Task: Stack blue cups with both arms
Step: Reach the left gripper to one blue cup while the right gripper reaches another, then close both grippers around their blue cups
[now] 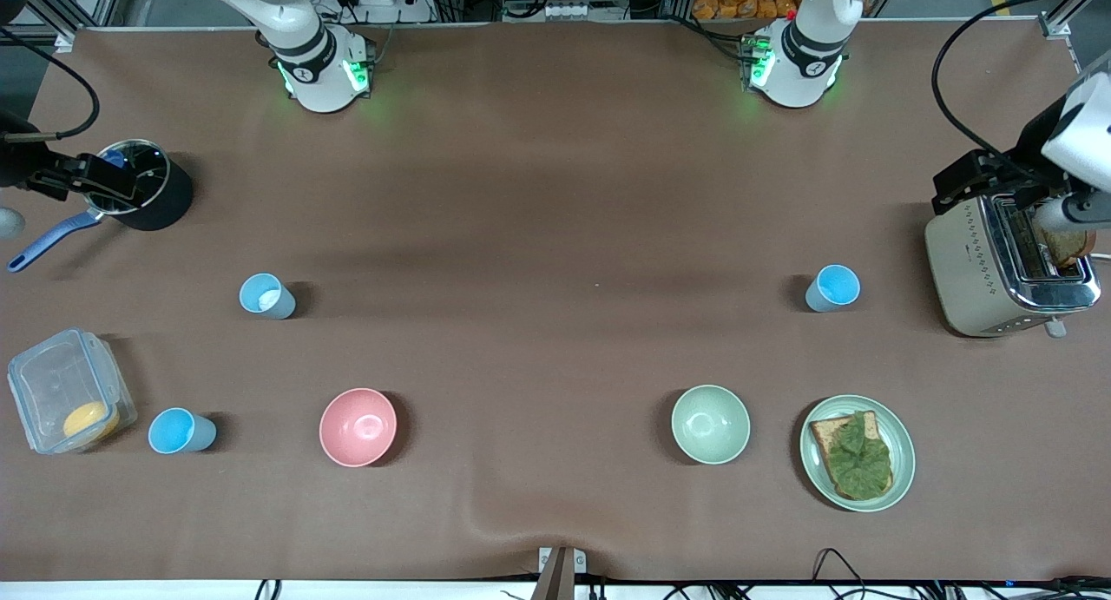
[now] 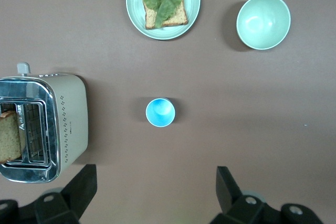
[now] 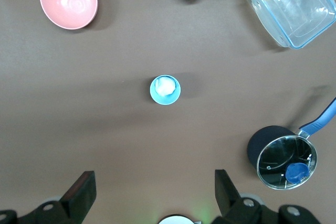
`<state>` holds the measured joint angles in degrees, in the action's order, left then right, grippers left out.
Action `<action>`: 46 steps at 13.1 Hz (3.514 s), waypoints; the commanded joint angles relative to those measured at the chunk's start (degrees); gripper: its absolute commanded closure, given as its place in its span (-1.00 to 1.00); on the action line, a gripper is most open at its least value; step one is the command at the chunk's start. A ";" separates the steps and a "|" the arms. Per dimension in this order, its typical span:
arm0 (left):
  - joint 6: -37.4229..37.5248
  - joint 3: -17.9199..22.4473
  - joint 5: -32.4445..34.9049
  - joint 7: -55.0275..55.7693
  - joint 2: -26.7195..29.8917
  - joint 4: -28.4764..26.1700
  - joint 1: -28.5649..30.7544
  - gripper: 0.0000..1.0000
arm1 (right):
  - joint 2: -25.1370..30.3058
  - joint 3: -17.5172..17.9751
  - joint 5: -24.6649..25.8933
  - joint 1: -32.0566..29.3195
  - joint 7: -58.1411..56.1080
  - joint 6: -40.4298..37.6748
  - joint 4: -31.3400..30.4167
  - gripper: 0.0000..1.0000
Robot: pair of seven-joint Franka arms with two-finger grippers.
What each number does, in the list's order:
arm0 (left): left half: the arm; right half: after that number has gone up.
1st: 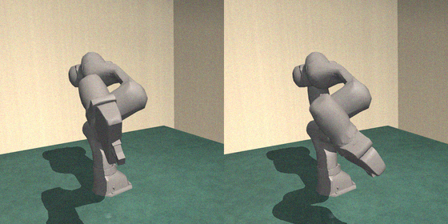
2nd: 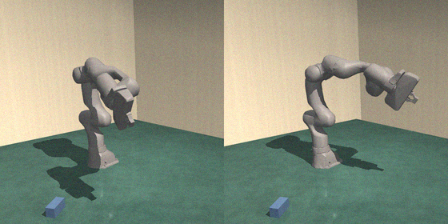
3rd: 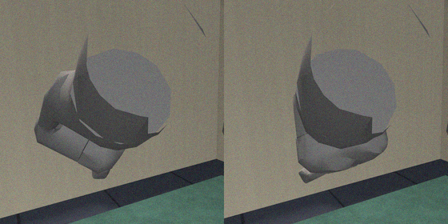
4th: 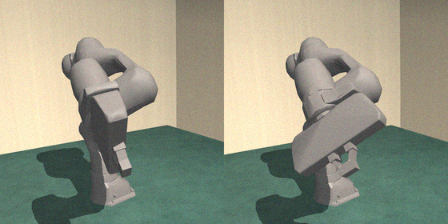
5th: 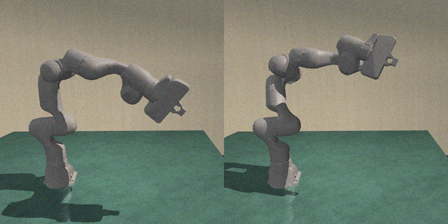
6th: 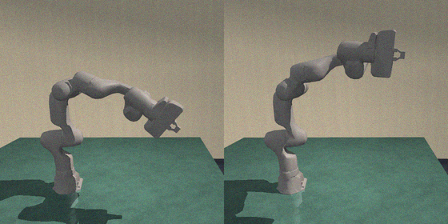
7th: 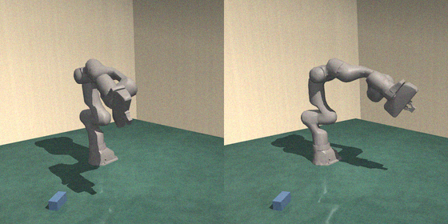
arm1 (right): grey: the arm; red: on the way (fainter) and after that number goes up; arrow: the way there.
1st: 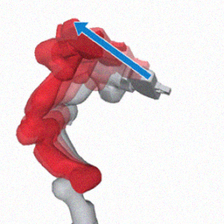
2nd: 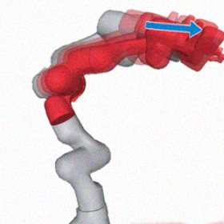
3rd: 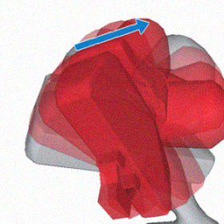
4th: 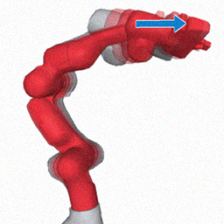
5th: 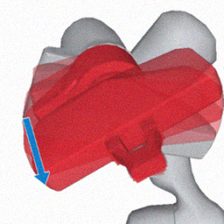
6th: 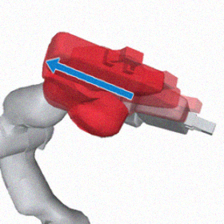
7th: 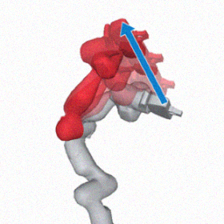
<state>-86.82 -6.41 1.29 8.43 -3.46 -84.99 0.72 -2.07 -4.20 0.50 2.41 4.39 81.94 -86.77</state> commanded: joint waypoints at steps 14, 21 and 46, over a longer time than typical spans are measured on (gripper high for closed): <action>-48.44 -0.18 7.06 -0.35 -3.04 -43.59 5.60 -1.00 | -1.44 0.16 -0.42 -0.13 1.06 -0.20 -0.07 -1.00; -60.12 -0.27 7.14 -0.52 -6.64 -50.18 7.36 -1.00 | -9.51 0.16 0.02 -1.09 -0.17 -0.03 -0.33 -1.00; -60.31 -4.13 6.53 0.80 -2.79 -46.05 7.01 1.00 | -22.53 0.16 -0.77 -4.88 -8.96 37.51 -26.61 1.00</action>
<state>-147.45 -9.77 7.24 8.43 -8.57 -131.02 7.32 -24.06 -4.21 0.41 -3.09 -5.23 120.71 -114.01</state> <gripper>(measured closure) 0.965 0.784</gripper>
